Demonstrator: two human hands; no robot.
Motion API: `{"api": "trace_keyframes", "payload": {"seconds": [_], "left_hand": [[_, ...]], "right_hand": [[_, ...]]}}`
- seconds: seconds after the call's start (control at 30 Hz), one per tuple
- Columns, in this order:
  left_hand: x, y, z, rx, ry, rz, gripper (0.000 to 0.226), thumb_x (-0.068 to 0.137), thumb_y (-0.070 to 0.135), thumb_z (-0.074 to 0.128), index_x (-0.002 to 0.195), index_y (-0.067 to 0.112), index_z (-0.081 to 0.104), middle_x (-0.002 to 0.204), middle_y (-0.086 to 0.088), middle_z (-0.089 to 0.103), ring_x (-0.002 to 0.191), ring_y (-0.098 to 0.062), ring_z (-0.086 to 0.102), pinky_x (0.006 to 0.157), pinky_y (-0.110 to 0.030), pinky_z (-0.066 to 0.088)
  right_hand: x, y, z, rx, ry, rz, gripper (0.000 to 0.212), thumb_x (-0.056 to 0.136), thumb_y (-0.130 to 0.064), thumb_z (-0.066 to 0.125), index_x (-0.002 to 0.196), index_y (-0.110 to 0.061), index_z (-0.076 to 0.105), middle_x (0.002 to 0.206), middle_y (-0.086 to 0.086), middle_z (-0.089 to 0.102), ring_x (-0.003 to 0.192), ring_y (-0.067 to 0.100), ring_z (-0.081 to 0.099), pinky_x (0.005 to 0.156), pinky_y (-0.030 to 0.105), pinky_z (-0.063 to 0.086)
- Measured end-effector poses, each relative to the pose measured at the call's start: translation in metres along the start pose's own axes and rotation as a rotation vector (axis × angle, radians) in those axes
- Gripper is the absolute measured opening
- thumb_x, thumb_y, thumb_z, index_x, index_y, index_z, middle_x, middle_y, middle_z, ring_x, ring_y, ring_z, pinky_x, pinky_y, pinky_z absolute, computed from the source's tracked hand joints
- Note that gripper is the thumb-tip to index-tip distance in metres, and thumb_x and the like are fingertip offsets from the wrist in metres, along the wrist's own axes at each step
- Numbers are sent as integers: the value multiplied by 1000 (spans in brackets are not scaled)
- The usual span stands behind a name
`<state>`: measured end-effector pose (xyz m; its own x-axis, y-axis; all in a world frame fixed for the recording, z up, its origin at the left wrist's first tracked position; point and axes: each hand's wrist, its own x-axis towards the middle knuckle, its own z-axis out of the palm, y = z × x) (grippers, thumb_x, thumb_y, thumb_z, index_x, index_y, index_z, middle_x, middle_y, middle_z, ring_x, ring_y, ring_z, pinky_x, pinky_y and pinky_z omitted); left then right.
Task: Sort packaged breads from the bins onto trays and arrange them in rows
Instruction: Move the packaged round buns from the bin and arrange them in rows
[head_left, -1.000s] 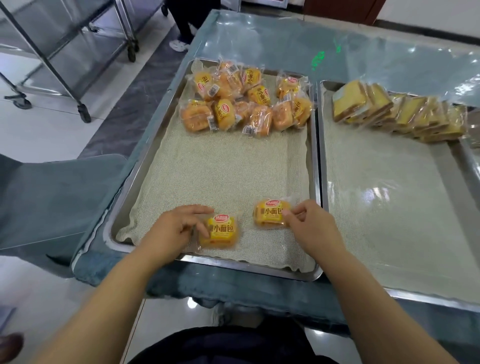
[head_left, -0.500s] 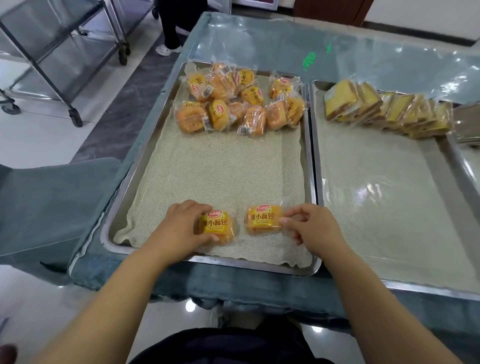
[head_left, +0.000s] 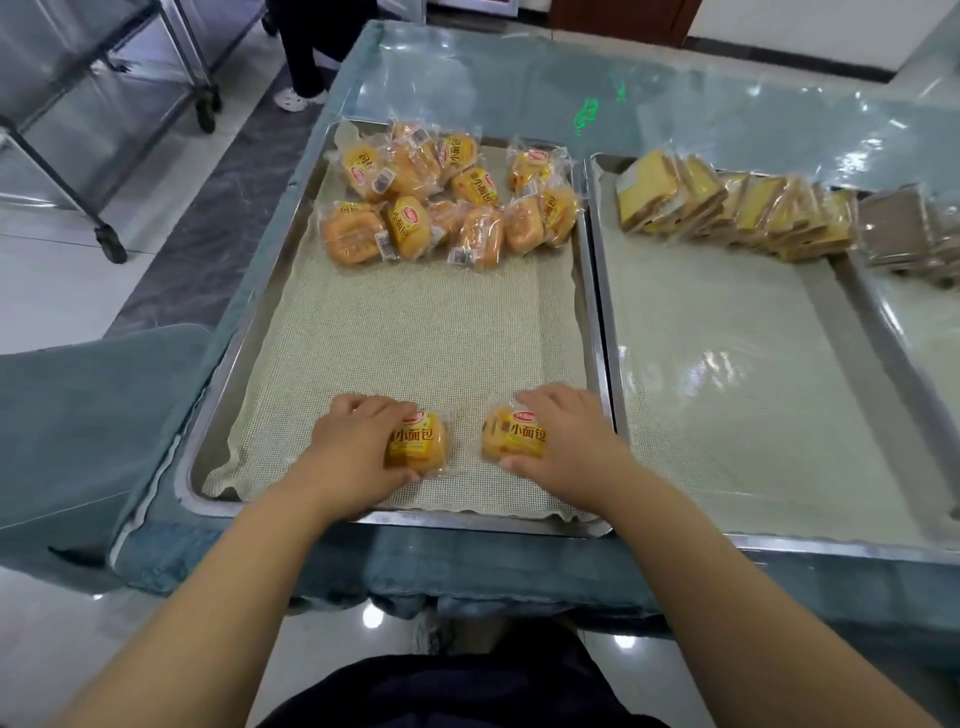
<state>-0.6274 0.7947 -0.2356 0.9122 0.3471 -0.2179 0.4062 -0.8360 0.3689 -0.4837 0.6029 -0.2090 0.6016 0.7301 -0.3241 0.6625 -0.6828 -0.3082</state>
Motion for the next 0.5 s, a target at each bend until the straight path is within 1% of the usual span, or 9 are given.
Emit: {"api": "trace_keyframes", "payload": {"seconds": [0.1, 0.2, 0.27, 0.33, 0.43, 0.5], "left_hand": [[1, 0, -4, -25, -3, 16, 73, 77, 41, 72, 140, 29, 38, 138, 9, 44, 124, -20, 27, 104, -34, 30], [0, 7, -5, -105, 5, 42, 70, 76, 36, 74, 137, 27, 42, 133, 10, 47, 120, -16, 28, 102, -30, 29], [-1, 13, -3, -107, -22, 68, 69, 76, 34, 74, 136, 28, 43, 132, 11, 47, 120, -14, 28, 101, -29, 30], [-2, 18, 0, -80, -56, 99, 68, 76, 33, 73, 137, 28, 42, 132, 12, 46, 121, -14, 26, 101, -28, 31], [0, 21, -1, -57, -102, 111, 67, 79, 34, 70, 139, 29, 40, 133, 12, 45, 123, -15, 24, 101, -28, 29], [3, 19, -6, -82, -133, 96, 63, 82, 39, 67, 138, 30, 41, 133, 13, 46, 123, -14, 25, 101, -28, 30]], "right_hand": [[4, -2, -1, 11, -54, -16, 56, 88, -43, 60, 138, -28, 41, 131, -2, 49, 118, 18, 42, 98, 40, 42], [0, 1, -10, 25, -127, -39, 52, 84, -44, 66, 130, -27, 50, 122, -6, 53, 111, 16, 48, 94, 35, 44], [-5, 4, -13, -26, -189, -63, 49, 80, -46, 69, 123, -28, 54, 117, -6, 54, 107, 15, 49, 93, 35, 45], [-10, 5, -13, -79, -223, -76, 48, 78, -42, 71, 120, -29, 52, 115, -5, 53, 106, 16, 46, 92, 36, 44], [-9, 7, -16, -102, -274, -86, 52, 76, -36, 73, 122, -28, 49, 117, -4, 50, 110, 18, 44, 95, 38, 43], [-5, 8, -23, -47, -315, -81, 54, 77, -40, 72, 124, -29, 50, 120, -4, 50, 112, 17, 46, 96, 37, 43]]}}
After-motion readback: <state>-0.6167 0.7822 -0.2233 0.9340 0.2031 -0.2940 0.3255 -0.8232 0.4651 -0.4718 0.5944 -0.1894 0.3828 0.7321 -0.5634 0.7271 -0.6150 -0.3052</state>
